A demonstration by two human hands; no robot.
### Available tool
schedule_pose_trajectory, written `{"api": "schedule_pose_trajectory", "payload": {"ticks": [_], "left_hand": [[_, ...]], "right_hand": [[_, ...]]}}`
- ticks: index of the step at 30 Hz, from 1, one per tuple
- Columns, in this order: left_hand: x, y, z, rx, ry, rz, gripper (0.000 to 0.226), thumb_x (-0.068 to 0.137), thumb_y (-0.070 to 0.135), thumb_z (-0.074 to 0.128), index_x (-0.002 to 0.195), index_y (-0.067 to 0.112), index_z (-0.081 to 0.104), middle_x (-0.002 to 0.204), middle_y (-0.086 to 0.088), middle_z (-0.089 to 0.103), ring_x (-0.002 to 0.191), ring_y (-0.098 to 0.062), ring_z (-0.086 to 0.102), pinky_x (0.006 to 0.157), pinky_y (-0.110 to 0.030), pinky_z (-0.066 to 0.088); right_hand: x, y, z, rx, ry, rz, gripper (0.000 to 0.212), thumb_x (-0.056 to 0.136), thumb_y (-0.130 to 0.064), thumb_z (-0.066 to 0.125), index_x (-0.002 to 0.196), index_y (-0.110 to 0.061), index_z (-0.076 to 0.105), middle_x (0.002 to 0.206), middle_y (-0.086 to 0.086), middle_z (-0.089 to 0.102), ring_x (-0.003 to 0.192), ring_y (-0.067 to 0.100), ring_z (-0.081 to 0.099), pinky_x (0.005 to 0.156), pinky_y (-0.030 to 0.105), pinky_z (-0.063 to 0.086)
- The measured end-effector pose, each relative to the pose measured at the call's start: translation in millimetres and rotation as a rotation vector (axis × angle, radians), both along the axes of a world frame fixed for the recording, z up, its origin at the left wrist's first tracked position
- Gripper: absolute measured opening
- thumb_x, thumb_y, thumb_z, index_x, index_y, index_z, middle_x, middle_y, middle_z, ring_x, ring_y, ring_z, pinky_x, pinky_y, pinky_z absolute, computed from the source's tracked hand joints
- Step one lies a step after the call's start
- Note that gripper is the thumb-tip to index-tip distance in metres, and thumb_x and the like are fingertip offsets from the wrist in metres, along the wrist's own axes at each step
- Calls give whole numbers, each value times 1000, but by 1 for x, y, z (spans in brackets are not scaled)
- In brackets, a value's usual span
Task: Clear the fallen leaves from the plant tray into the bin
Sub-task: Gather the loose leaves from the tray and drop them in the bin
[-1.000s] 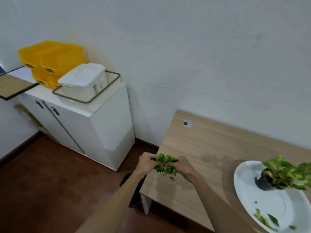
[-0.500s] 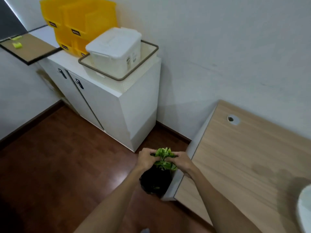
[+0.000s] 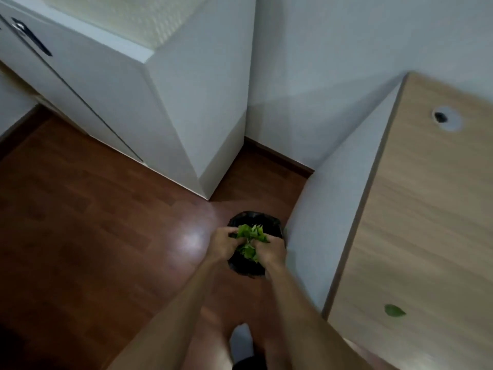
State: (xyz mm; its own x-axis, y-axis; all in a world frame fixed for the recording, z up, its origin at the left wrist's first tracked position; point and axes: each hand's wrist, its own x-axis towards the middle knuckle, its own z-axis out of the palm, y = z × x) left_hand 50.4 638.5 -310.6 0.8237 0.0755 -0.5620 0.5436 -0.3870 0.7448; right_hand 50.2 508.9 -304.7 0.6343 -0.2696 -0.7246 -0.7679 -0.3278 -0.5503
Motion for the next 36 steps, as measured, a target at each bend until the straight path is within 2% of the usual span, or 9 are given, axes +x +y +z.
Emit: {"api": "schedule_pose_trajectory", "payload": {"ticks": [5, 8, 11, 13, 15, 22, 28, 32, 36], "left_hand": [[11, -3, -67, -16, 27, -73, 11, 82, 7, 73, 92, 8, 78, 72, 7, 68, 60, 9, 59, 52, -4, 46], [17, -11, -104, -49, 40, -63, 11, 82, 10, 74, 93, 10, 78, 78, 4, 71, 66, 7, 62, 54, -3, 46], [19, -16, -134, -92, 112, -86, 19, 84, 17, 73, 102, 11, 74, 98, -2, 74, 90, -14, 70, 77, -20, 58], [20, -20, -149, -90, 149, -120, 25, 87, 19, 69, 110, 10, 70, 108, -8, 73, 103, -21, 67, 93, -35, 56], [21, -23, -157, -90, 183, -155, 36, 92, 18, 63, 126, 8, 62, 125, -10, 66, 116, -23, 61, 104, -40, 49], [17, -27, -165, -133, 270, -155, 45, 100, 22, 48, 144, 12, 44, 146, -8, 49, 134, -21, 46, 101, -22, 37], [9, -30, -166, -129, 260, -174, 42, 101, 27, 45, 142, 17, 48, 145, -6, 50, 134, -20, 46, 100, -22, 36], [-5, -26, -159, -144, 257, -145, 38, 101, 30, 43, 135, 17, 55, 137, -4, 57, 121, -13, 52, 99, -24, 39], [-11, -17, -139, -152, 250, -78, 23, 99, 37, 45, 92, 36, 67, 103, 7, 68, 103, -14, 61, 92, -30, 50]], "right_hand": [[-8, 11, -72, -3, 12, -266, 12, 91, -15, 64, 95, -12, 76, 88, 7, 71, 86, 26, 67, 81, 39, 58], [-5, 10, -108, -29, 1, -343, 11, 93, -19, 64, 90, -16, 74, 90, 7, 72, 83, 24, 66, 79, 38, 58], [-5, 3, -134, -38, -10, -364, 13, 94, -23, 63, 95, -14, 72, 95, 8, 73, 87, 25, 67, 82, 39, 58], [-7, -2, -145, -42, -8, -346, 19, 94, -23, 61, 107, -14, 72, 103, 8, 73, 95, 26, 67, 89, 39, 57], [-10, -5, -153, -12, -4, -340, 25, 95, -22, 60, 117, -14, 68, 114, 6, 71, 105, 26, 65, 97, 42, 54], [-16, -7, -156, 79, 16, -272, 45, 99, -14, 54, 144, -16, 48, 144, 8, 55, 130, 24, 54, 112, 38, 42], [-19, -8, -159, 74, 78, -154, 52, 100, -5, 41, 151, -17, 37, 152, 8, 45, 138, 25, 45, 115, 36, 38], [-27, -3, -148, 111, 84, -141, 51, 98, -14, 47, 149, -18, 40, 149, 7, 48, 135, 24, 48, 114, 34, 38], [-32, 5, -122, 170, 73, -123, 52, 95, -29, 54, 146, -23, 45, 147, 3, 50, 133, 22, 49, 106, 29, 37]]}}
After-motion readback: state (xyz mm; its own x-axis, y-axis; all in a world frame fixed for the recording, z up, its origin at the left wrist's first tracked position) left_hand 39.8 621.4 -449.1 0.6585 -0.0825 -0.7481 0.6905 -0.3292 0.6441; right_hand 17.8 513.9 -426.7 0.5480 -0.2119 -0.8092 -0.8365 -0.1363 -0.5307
